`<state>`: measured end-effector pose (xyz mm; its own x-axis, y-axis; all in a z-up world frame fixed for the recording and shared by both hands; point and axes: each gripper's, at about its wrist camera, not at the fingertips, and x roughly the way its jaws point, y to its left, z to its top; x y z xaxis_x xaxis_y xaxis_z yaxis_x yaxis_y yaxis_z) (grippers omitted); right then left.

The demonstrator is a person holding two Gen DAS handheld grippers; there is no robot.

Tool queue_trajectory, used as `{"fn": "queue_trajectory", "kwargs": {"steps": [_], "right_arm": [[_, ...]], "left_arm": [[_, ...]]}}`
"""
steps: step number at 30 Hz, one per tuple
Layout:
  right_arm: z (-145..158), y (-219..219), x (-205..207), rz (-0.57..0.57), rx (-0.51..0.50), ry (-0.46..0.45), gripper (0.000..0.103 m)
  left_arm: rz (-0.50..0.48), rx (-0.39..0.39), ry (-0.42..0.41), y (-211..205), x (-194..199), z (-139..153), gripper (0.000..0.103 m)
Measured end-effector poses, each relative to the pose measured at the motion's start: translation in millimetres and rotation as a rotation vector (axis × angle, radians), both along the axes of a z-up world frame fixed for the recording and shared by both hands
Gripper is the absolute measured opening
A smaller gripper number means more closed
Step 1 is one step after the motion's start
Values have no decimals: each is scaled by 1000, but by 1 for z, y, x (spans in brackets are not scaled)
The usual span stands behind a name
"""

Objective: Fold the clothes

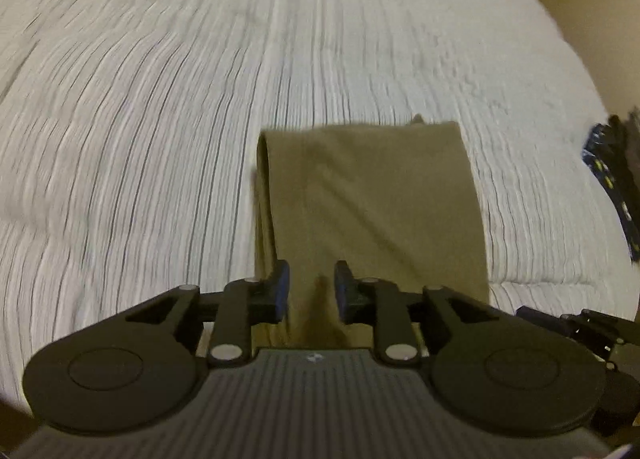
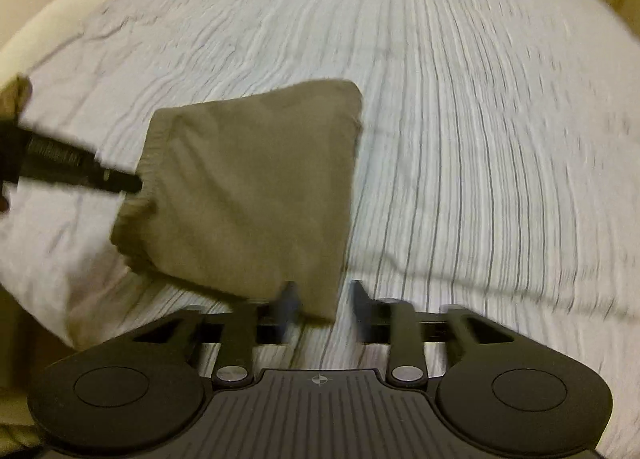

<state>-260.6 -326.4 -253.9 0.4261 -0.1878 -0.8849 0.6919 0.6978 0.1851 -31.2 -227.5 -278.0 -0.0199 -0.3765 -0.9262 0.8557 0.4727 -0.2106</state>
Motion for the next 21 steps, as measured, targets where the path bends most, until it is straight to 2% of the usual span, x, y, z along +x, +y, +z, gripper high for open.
{"fn": "queue_trajectory", "kwargs": {"steps": [1, 6, 11, 14, 19, 21], "right_arm": [[3, -3, -7, 2, 28, -13, 77], [-1, -10, -21, -35, 128, -53, 77], [-20, -10, -24, -19, 159, -22, 77], [-27, -8, -25, -14, 186, -13, 77], [-29, -9, -23, 5, 193, -3, 77], [-29, -10, -23, 20, 188, -4, 77]], "left_arm": [[17, 23, -4, 2, -6, 2, 25], [91, 123, -53, 17, -21, -4, 41], [150, 235, -66, 34, -25, -27, 41], [168, 275, -64, 44, -25, -35, 41], [186, 278, -64, 49, -17, -31, 42], [182, 214, -32, 54, -18, -24, 42]]}}
